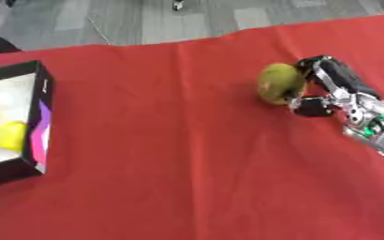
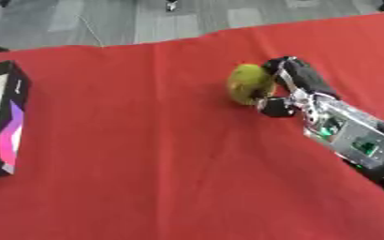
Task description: Pick up the objects with one hand, pass them to the other hand, and then place them into the box on the other side of the table.
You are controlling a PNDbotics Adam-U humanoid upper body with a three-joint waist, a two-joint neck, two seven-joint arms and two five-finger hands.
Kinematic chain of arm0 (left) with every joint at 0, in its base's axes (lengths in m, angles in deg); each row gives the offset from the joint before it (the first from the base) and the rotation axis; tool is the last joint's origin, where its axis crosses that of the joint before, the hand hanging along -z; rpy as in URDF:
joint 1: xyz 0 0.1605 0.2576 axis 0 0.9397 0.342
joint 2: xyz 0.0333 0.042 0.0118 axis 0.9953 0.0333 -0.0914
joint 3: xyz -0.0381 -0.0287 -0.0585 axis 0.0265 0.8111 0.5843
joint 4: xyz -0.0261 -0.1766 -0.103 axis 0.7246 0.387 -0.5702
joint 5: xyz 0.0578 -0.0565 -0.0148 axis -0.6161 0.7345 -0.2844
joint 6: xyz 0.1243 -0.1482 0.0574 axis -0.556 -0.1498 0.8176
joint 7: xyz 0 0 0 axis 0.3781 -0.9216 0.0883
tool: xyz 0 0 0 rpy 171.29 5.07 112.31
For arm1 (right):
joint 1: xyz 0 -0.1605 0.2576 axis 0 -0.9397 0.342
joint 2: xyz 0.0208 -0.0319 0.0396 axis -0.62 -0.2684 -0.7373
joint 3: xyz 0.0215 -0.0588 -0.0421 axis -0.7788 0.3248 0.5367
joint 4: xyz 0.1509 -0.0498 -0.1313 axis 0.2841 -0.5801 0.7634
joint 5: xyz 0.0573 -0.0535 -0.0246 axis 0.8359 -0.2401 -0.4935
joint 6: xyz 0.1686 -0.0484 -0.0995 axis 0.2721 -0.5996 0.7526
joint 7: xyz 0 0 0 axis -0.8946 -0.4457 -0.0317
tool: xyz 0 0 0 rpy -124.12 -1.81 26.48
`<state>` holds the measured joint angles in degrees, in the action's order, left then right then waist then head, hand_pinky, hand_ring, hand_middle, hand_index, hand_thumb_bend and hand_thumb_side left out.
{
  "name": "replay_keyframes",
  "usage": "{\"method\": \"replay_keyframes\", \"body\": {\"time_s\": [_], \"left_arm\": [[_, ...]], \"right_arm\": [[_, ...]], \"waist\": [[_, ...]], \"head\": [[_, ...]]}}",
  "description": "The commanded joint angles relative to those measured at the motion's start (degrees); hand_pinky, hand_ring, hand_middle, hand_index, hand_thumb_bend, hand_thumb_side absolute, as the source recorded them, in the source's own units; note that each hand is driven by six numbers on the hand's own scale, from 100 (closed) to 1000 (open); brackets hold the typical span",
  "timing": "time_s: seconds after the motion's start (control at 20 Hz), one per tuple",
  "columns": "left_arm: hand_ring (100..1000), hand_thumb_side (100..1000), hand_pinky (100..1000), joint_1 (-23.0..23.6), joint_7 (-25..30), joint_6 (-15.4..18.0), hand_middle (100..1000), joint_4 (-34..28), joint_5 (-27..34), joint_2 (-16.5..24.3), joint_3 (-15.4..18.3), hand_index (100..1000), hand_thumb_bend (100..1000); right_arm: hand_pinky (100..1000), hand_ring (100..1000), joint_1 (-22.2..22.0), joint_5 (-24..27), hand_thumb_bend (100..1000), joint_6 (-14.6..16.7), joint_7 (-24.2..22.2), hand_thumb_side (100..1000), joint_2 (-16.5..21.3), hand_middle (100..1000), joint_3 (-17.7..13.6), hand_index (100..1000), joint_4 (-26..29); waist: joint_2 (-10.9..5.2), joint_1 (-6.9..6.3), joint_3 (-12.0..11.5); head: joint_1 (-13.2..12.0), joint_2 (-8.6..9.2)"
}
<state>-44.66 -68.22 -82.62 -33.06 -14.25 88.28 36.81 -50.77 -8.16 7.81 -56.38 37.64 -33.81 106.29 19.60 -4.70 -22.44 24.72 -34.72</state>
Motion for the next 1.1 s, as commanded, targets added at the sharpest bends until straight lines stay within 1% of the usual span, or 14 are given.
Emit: {"method": "replay_keyframes", "body": {"time_s": [0.05,0.15,0.3,0.45,0.6,0.75,0.9,0.95,1.0,1.1], "left_arm": [[697,695,874,-0.34,0.1,0.03,661,-0.53,-0.19,1.43,0.59,755,100],[696,692,874,-0.11,0.04,0.03,661,-0.49,-0.19,1.74,0.63,755,100],[695,683,873,0.3,-0.25,0.14,660,-0.56,-0.1,2.34,1.01,755,100],[697,673,873,0.82,-0.78,0.18,662,-0.46,0.02,3.26,1.51,756,100],[697,669,873,1.54,-1.4,0.18,663,0.1,-0.05,3.93,1.99,756,100],[695,664,872,2.29,-2.94,-0.23,662,1.3,0.2,4.33,2.69,756,100],[695,660,873,2.75,-4.19,-0.37,663,1.88,0.73,4.93,3.28,756,100],[695,726,873,2.84,-4.58,-0.4,663,2.0,0.94,5.12,3.57,756,100],[695,652,873,2.85,-5.01,-0.44,662,2.12,1.2,5.36,3.84,756,100],[696,641,872,2.65,-5.52,-0.48,663,2.24,1.62,6.02,3.97,756,100]], "right_arm": [[628,662,0.18,1.62,100,1.67,2.39,100,1.76,543,-0.34,538,1.83],[625,661,0.23,2.45,100,2.93,2.63,100,2.08,543,-0.14,538,1.91],[629,661,0.63,3.06,100,4.44,2.41,100,2.79,542,0.02,538,1.94],[628,661,1.51,3.53,100,5.94,1.67,100,3.53,541,0.4,537,1.94],[627,659,2.8,4.13,100,7.36,0.61,100,4.38,537,0.9,534,1.94],[614,648,4.37,4.59,129,7.47,-0.65,100,5.19,527,1.47,528,1.94],[609,647,5.88,4.66,145,6.97,-1.88,100,5.46,525,2.3,528,1.94],[575,646,6.43,4.58,169,7.01,-2.33,100,5.25,525,2.7,529,1.94],[563,644,7.08,4.43,147,7.06,-2.77,100,4.91,525,3.16,529,1.94],[530,641,8.55,3.64,141,6.82,-3.49,100,3.87,525,4.0,529,1.94]], "waist": [[-1.39,-0.62,0.36],[-1.95,-0.61,0.85],[-3.2,-0.52,1.83],[-4.61,-0.35,3.1],[-6.14,-0.11,4.26],[-7.9,0.2,5.23],[-9.29,0.42,5.93],[-9.82,0.5,6.19],[-10.32,0.58,6.45],[-11.22,0.68,6.9]], "head": [[-0.45,-0.66],[-0.72,-1.19],[-1.37,-2.47],[-2.03,-3.99],[-3.12,-5.91],[-4.77,-7.83],[-5.39,-8.93],[-5.62,-9.16],[-5.89,-9.28],[-6.4,-9.37]]}}
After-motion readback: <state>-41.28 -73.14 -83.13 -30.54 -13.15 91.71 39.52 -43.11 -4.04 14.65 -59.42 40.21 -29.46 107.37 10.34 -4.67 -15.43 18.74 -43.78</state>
